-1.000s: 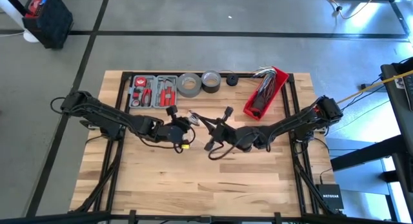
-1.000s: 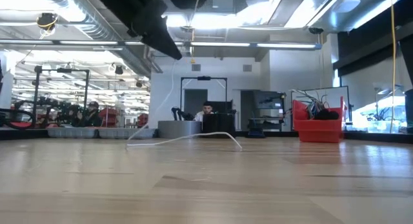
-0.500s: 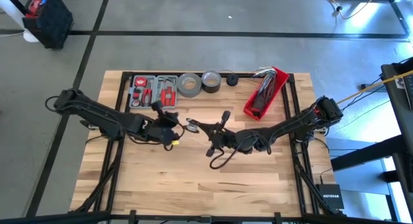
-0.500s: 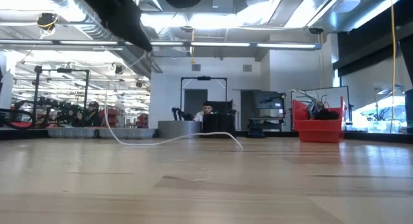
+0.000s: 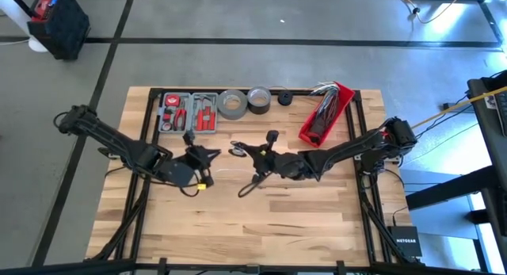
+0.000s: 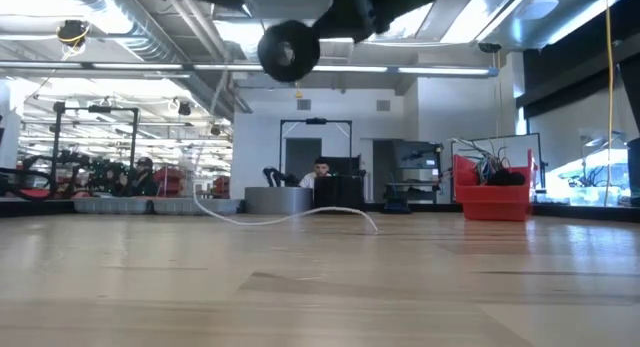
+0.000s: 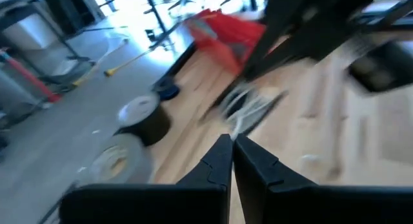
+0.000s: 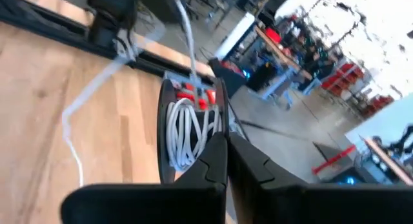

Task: Coil cords
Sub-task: Coil the white wire onto the spool

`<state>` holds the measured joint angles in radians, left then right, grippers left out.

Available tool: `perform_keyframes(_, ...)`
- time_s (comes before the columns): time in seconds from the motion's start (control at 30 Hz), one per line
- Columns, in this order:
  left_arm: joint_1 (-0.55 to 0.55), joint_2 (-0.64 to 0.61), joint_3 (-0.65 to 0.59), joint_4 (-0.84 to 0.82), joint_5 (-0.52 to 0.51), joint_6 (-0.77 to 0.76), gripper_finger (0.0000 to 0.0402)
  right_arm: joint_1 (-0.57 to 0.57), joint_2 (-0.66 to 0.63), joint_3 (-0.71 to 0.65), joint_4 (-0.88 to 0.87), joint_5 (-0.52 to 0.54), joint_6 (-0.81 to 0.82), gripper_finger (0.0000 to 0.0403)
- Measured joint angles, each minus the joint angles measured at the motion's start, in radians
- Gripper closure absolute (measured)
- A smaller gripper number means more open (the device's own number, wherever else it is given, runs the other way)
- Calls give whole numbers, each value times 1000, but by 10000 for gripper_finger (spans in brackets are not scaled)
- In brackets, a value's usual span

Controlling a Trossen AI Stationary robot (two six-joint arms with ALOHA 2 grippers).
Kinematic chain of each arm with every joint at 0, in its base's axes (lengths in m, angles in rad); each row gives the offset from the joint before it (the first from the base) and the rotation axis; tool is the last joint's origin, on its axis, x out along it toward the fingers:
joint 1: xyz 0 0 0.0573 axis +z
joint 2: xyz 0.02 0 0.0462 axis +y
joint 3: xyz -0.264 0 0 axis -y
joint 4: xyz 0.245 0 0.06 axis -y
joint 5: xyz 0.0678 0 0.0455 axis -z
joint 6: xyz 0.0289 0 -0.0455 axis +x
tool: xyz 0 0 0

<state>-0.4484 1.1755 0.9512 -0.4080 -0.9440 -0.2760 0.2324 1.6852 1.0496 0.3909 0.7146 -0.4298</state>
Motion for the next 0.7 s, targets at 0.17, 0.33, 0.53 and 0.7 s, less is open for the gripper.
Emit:
perform_keyframes(0.17,1,61,0,173,83,85,394,-33,26,0,18,18,78,397)
perform_keyframes(0.33,40,153,-1,376,106,188,394,-37,29,0,52,2,119,397)
perform_keyframes(0.53,105,251,-1,464,117,246,394,-36,30,0,95,-10,139,397)
perform_keyframes(0.7,140,288,0,473,145,253,394,-32,13,-1,104,-5,165,397)
